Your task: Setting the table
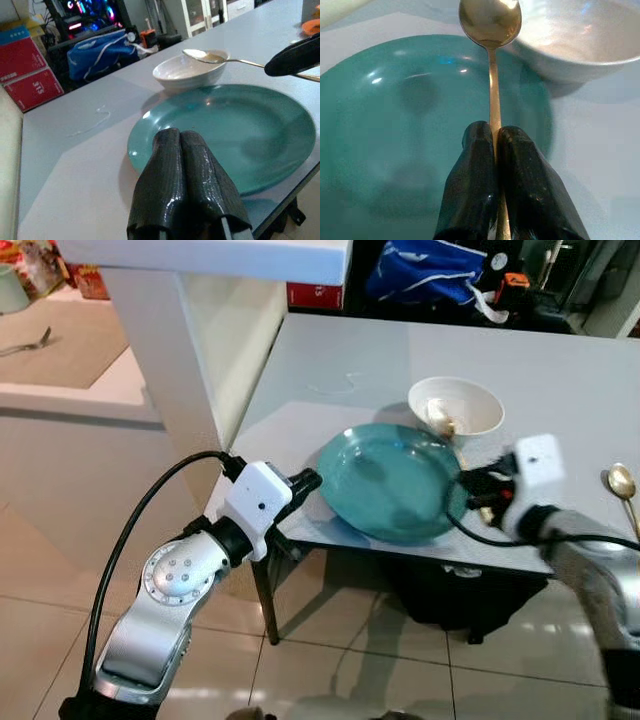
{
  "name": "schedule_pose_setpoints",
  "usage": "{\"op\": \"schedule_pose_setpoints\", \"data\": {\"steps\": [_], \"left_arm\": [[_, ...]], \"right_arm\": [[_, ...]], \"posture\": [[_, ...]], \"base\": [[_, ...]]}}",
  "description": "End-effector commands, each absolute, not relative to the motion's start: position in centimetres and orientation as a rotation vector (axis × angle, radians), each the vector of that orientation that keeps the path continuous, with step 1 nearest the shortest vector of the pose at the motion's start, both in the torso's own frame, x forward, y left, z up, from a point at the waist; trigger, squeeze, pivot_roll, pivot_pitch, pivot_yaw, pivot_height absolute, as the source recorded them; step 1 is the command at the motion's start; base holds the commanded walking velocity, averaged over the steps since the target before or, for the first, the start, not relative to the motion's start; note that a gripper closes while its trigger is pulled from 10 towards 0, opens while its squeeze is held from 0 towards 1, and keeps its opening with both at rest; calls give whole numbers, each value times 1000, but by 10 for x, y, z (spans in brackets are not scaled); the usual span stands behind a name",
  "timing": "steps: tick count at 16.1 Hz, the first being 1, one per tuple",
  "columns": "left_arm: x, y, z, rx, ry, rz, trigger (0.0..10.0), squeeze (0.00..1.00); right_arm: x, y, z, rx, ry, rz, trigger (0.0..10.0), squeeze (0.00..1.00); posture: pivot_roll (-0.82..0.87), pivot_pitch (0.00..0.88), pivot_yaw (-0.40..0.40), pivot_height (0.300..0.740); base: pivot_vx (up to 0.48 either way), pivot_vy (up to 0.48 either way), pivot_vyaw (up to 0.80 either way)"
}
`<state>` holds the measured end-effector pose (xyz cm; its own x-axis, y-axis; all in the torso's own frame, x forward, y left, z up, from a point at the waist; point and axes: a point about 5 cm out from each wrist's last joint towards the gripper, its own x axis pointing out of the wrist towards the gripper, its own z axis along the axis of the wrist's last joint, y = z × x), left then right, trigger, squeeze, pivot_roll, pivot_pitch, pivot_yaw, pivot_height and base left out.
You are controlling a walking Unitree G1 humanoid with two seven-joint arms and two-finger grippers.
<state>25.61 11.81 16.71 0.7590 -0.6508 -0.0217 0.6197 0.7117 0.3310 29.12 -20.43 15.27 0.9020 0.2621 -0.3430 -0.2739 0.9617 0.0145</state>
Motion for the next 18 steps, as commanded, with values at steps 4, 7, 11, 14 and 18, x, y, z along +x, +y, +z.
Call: {"op": "schedule_pose_setpoints", "data": {"steps": [4, 7, 11, 14, 18], "left_arm": [[254, 118, 176, 323, -102, -731, 10000, 0], [250, 114, 177, 310, -86, -793, 10000, 0], [243, 107, 176, 308, -74, -846, 10000, 0], [239, 106, 176, 291, -54, -890, 10000, 0], [237, 105, 176, 311, -32, -938, 10000, 0]], "right_arm": [[297, -173, 146, -11, 412, 237, 10000, 0], [300, -168, 143, -93, 448, 193, 10000, 0], [301, -162, 144, -100, 481, 91, 10000, 0], [298, -155, 138, -75, 520, 68, 10000, 0], [303, -143, 134, 32, 538, 35, 10000, 0]], "posture": [[50, 65, -17, 740], [53, 65, -18, 740], [56, 56, -32, 740], [64, 52, -28, 740], [74, 37, -25, 740]], "base": [[0, 0, 0], [0, 0, 0], [0, 0, 0], [0, 0, 0], [0, 0, 0]]}}
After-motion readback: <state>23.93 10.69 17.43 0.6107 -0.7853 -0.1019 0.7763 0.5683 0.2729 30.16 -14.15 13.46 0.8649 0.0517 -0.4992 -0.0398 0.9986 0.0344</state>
